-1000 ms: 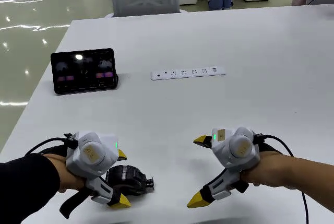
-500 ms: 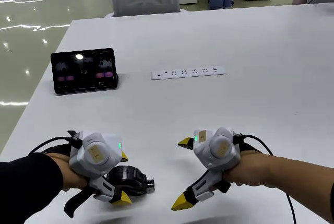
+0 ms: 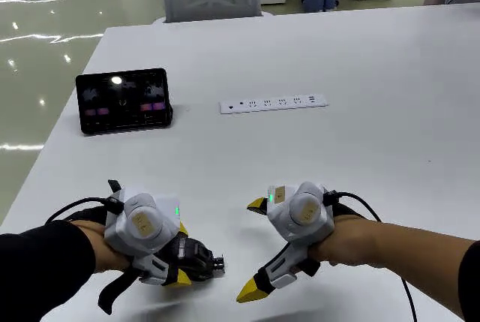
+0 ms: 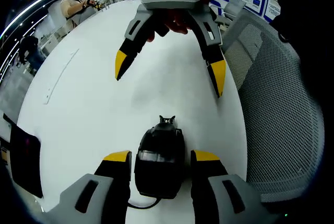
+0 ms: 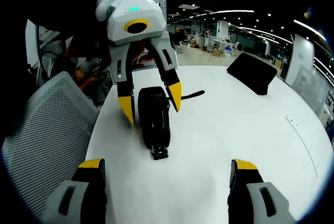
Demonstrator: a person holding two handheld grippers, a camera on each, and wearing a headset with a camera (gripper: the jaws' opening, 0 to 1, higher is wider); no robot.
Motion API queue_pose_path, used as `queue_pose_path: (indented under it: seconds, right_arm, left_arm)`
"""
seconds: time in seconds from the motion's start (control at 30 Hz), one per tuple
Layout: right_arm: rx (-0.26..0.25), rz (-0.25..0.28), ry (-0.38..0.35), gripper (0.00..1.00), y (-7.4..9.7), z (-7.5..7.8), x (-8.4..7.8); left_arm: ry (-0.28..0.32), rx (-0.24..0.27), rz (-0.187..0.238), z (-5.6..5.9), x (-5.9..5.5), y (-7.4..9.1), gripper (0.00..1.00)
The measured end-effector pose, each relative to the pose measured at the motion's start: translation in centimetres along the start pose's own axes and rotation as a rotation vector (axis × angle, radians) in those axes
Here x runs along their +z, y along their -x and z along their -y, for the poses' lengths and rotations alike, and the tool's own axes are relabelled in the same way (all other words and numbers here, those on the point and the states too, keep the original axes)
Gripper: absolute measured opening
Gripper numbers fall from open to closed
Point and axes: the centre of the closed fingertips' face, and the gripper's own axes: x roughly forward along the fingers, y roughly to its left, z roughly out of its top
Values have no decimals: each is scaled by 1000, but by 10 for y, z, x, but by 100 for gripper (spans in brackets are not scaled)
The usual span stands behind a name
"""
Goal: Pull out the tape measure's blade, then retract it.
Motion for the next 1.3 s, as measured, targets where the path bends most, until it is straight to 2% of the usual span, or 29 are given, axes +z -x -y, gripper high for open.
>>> queue_pose_path:
  seconds: [0.1, 0.13, 0.37, 0.5, 0.6, 0.67, 0.8, 0.9, 1.07, 1.2, 1.3]
  right_arm:
    - [2, -3, 1, 99, -1, 0, -1]
    - [2, -3, 2, 99, -1, 0, -1]
    - [16, -8, 0, 99, -4, -3, -3]
    - [27, -8, 1, 98, -10, -6, -5]
    - [39, -15, 36, 82, -13, -9, -5]
    - [43, -12, 34, 84, -16, -10, -2]
    - [32, 5, 59, 72, -21, -7, 6]
    - [31, 17, 46, 71, -25, -6, 9]
    - [46, -4, 65, 59, -32, -7, 6]
    - [58, -20, 88, 45, -36, -8, 3]
    - [73, -40, 106, 41, -41, -9, 2]
  left_arm:
    - [-16, 17, 1, -4, 0, 0, 31]
    - [-10, 5, 1, -2, 0, 0, 31]
    - [-35, 21, 1, -2, 0, 0, 30]
    - [-24, 24, 8, -2, 0, 0, 30]
    - [-25, 21, 6, -2, 0, 0, 29]
    - [-22, 19, 2, -2, 0, 0, 29]
    - [-21, 27, 0, -1, 0, -1, 29]
    - [-32, 36, -6, 0, 0, -2, 29]
    - [-28, 39, 2, -1, 0, -2, 29]
    - [-27, 34, 6, -2, 0, -2, 29]
    - [-28, 32, 8, -2, -1, -3, 29]
